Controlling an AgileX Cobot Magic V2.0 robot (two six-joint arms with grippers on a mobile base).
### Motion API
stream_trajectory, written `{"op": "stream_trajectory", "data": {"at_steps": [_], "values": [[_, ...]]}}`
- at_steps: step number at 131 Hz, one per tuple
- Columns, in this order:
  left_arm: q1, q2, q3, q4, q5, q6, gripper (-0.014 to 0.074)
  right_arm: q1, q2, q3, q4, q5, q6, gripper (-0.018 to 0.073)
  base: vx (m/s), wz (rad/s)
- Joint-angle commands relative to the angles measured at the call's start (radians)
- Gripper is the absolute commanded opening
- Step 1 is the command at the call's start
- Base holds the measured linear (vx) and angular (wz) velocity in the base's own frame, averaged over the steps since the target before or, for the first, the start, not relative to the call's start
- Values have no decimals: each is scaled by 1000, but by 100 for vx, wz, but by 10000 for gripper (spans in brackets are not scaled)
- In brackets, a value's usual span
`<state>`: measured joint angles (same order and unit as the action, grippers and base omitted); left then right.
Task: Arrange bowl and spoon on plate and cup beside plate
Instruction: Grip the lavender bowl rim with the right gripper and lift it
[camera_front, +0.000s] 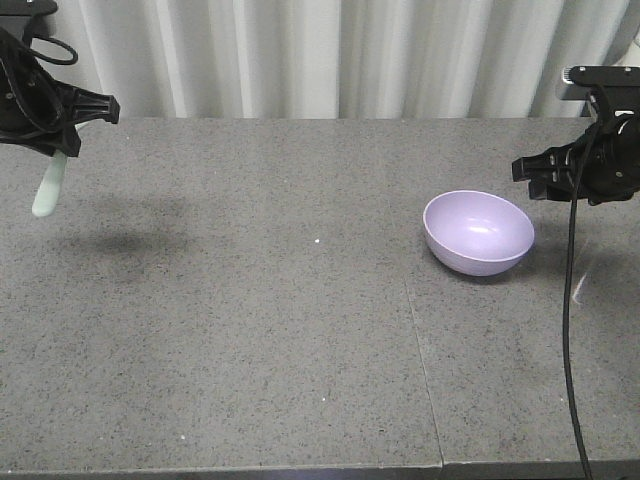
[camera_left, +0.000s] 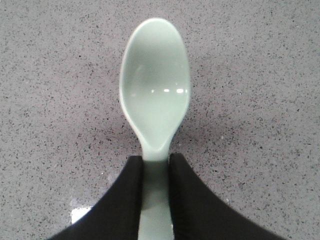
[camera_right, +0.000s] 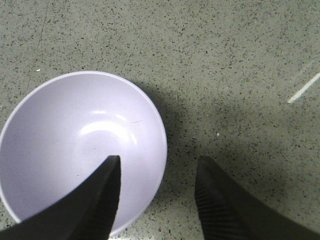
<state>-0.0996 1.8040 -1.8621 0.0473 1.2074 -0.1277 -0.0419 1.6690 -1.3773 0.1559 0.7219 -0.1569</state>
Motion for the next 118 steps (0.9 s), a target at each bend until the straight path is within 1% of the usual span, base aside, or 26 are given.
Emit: {"op": "stream_trajectory", "data": {"at_steps": [1, 22, 77, 97, 118], "values": [[-6, -56, -32, 2, -33, -2, -7, -6, -29, -35, 4, -50, -1, 351, 0, 0], [-6, -54, -32, 2, -32, -2, -8, -6, 37, -85, 9, 11, 11, 351, 0, 0], [-6, -54, -32, 2, -32, -2, -7, -6, 232, -313, 8, 196, 18, 351, 0, 0], [-6, -54, -32, 2, -32, -2, -7, -6, 280, -343, 7, 237, 34, 351, 0, 0], [-6, -54, -32, 2, -32, -2, -7, -6, 315, -343, 7, 246, 42, 340, 0, 0]]}}
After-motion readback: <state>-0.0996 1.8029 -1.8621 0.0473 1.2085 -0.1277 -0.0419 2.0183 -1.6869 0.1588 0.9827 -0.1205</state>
